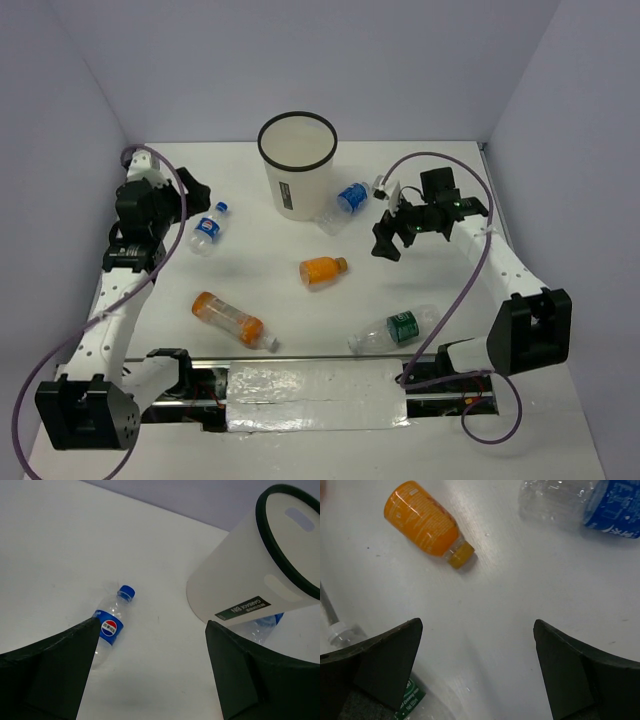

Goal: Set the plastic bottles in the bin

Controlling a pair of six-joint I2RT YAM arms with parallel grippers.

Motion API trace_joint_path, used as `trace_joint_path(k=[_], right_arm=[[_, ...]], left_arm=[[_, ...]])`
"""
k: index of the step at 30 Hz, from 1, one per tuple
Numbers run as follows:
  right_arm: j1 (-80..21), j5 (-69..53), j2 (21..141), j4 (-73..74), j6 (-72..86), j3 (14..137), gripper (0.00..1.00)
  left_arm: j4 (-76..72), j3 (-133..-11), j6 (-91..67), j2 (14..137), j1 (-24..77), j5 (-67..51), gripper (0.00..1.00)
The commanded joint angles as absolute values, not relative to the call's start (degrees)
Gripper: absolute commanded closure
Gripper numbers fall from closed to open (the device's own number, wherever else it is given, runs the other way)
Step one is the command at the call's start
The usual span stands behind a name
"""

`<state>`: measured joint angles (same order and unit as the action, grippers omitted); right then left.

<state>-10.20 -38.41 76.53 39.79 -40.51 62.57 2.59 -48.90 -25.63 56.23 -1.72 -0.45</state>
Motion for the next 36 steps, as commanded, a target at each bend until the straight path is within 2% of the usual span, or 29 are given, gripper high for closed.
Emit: trace_joint_path(k=[1,8,12,19,23,36], right_arm=[[-11.42,-42.63,77.96,39.91,-37.98,64.78,0.00],[-14.33,-43.33,83.40,37.62,-35.33,67.31,0.01],[-14.33,-45.35,86.56,39.02,-36.30,69.78,0.00],[-14.33,-47.63,86.13,38.58,-37.36,68.47,0.00],[-14.33,-47.37,85.96,37.88,-36.56,68.12,0.00],[-14.33,-45.79,86.40,37.27,-34.98,68.29,0.00]], left_arm=[[9.82,-55.44,-24.70,59.58,-1.76,-4.22,0.01],[24.33,-66.70,-22.25,75.12,-2.37,-4.13,0.01],[31.54,-75.65,-19.25,88.81,-2.37,-2.73,0.01],[31.81,-80.76,-11.36,100.62,-2.11,2.11,0.01],[35.15,-84.81,-7.83,109.40,-1.67,2.20,0.05],[32.26,-83.50,-6.24,114.87,-0.44,0.44,0.13]])
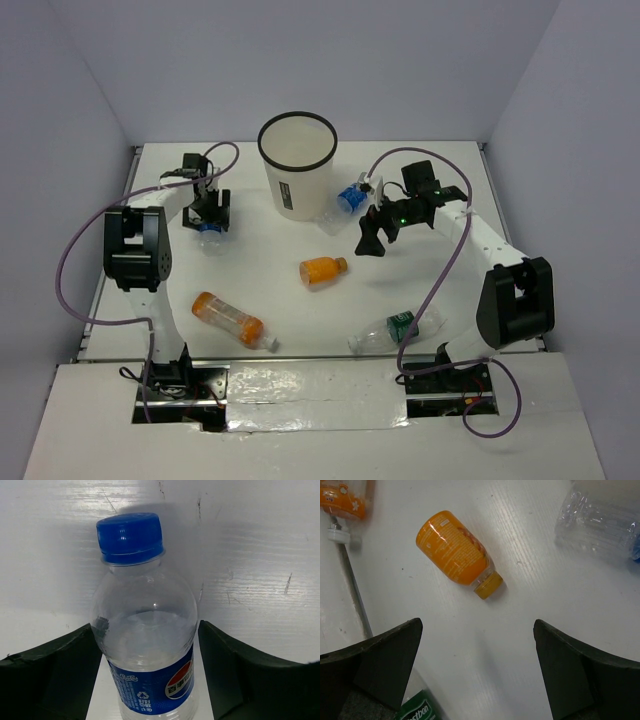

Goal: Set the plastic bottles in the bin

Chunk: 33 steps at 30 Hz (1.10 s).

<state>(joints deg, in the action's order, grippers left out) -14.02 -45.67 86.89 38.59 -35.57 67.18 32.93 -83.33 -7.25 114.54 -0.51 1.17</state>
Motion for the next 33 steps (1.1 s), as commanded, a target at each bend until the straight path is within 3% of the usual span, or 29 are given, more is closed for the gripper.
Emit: trace_joint_path(k=[1,6,9,13,17,24,28,33], right_arm=[[-14.33,-45.88,86.48,37.53,-35.15,68.20,0.00],[-14.76,-47.98,87.89,40.16,-37.96,68.82,0.00],[-15.90,-47.81,88.94,41.83,-39.55,69.17,0.00],[-17.05,-47.29,90.08,41.75,-40.25,69.52,0.00],[-17.31,-47.55,91.14,41.48,-39.73,70.49,0.00],[-19.51,-47.90,93.25,42.18,-41.66,72.24,0.00],[-21.88,-47.73,94.30,42.10,-42.45,73.30,0.00],[-24.43,-47.72,95.10,40.70,-41.31,73.48,0.01]], left_arm=[[32.08,-83.58,-6.50,114.96,-0.44,0.44,0.15],[31.99,-84.81,-7.47,114.52,-0.44,0.44,0.26],[31.38,-84.55,-8.61,113.21,-0.44,-1.67,0.44],[30.15,-83.67,-11.50,108.57,-0.44,-4.83,0.84],[24.71,-81.13,-16.07,100.48,-0.70,-14.99,0.87],[-6.03,-75.32,-32.06,85.18,-0.44,-32.33,0.87],[-19.49,-79.25,-36.12,86.74,4.38,-34.71,0.86],[-25.04,-86.82,-32.18,92.44,10.54,-31.66,0.86]])
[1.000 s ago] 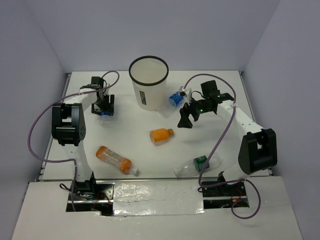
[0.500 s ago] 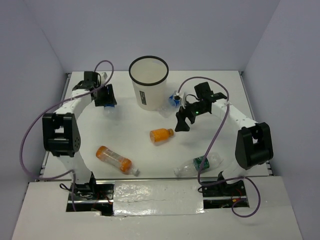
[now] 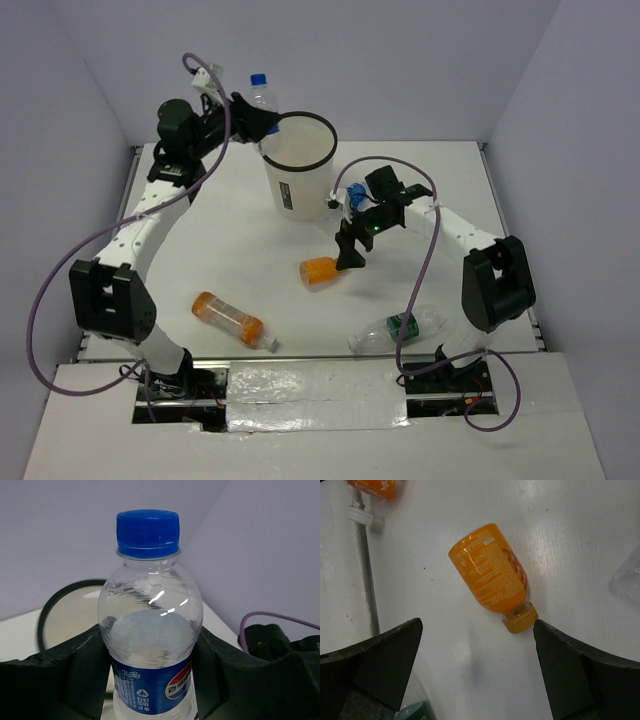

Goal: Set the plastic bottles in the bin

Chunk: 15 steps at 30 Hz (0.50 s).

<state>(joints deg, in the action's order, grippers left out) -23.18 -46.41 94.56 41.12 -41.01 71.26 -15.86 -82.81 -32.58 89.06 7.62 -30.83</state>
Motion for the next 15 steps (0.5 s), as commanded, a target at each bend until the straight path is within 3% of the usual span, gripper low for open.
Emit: trace_joint_path(k=[1,5,10,12,13,14,15], right_arm=[[-24.61,-47.72,95.01,40.52,-41.22,73.22,0.00],[-24.87,-47.64,94.48,39.73,-40.69,72.25,0.00],[-24.79,-46.50,92.82,38.24,-40.25,69.88,0.00],[-24.79,-46.49,92.11,37.53,-39.82,69.00,0.00],[-24.79,-46.41,91.67,37.09,-39.55,68.73,0.00],[-24.87,-46.32,91.50,36.92,-39.46,68.47,0.00],[-24.79,-46.32,91.49,36.74,-39.20,68.29,0.00]], left_arm=[[-27.31,-87.36,-31.21,93.42,12.11,-30.86,0.86],[-34.69,-87.80,-24.28,97.90,15.29,-25.59,0.84],[-40.51,-88.50,-18.98,103.44,17.93,-20.04,0.72],[-44.63,-87.89,-18.20,105.55,18.28,-19.16,0.49],[-46.48,-87.46,-18.02,106.43,18.46,-17.68,0.15],[-46.67,-87.63,-18.02,106.70,18.63,-16.80,0.01],[-46.50,-88.06,-17.67,106.96,18.63,-16.09,0.01]])
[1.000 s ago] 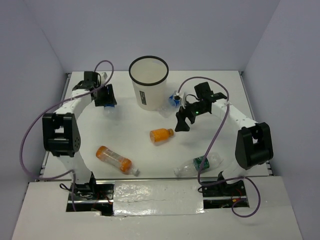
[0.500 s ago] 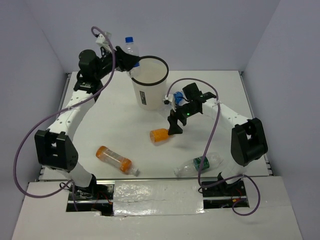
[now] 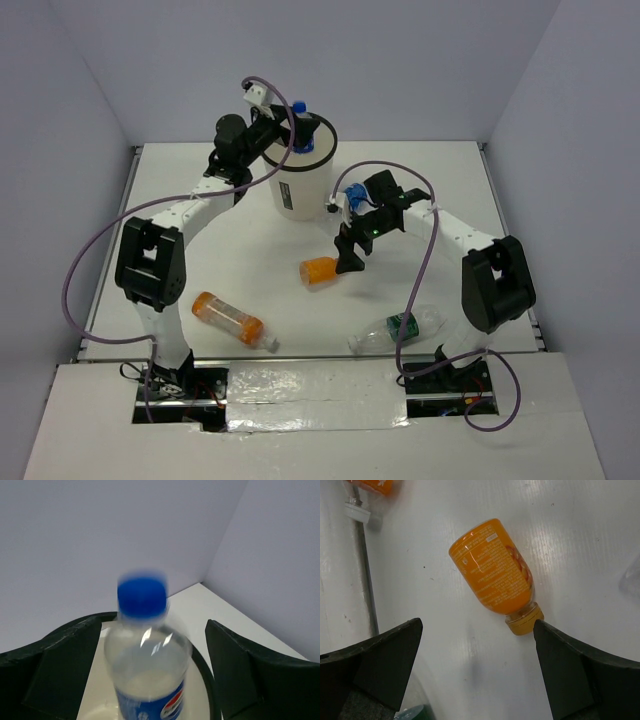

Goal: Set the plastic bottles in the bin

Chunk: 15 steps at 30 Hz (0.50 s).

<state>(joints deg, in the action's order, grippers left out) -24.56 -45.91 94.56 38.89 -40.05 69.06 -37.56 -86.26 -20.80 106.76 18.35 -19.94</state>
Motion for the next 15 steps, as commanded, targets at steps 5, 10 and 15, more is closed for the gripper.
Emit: trace_joint_path(k=[5,10,15], right_arm=[[-25.05,-46.41,92.99,37.09,-38.76,69.43,0.00],[-25.84,-46.32,94.74,37.18,-38.93,71.28,0.00],[-28.56,-43.87,96.85,37.00,-37.80,73.56,0.00]], left_arm=[[-44.30,-91.67,-16.44,107.67,18.72,-15.82,0.01],[-40.61,-92.20,-13.80,104.78,18.72,-15.38,0.01],[-34.38,-87.55,-11.34,97.49,18.11,-11.87,0.01]])
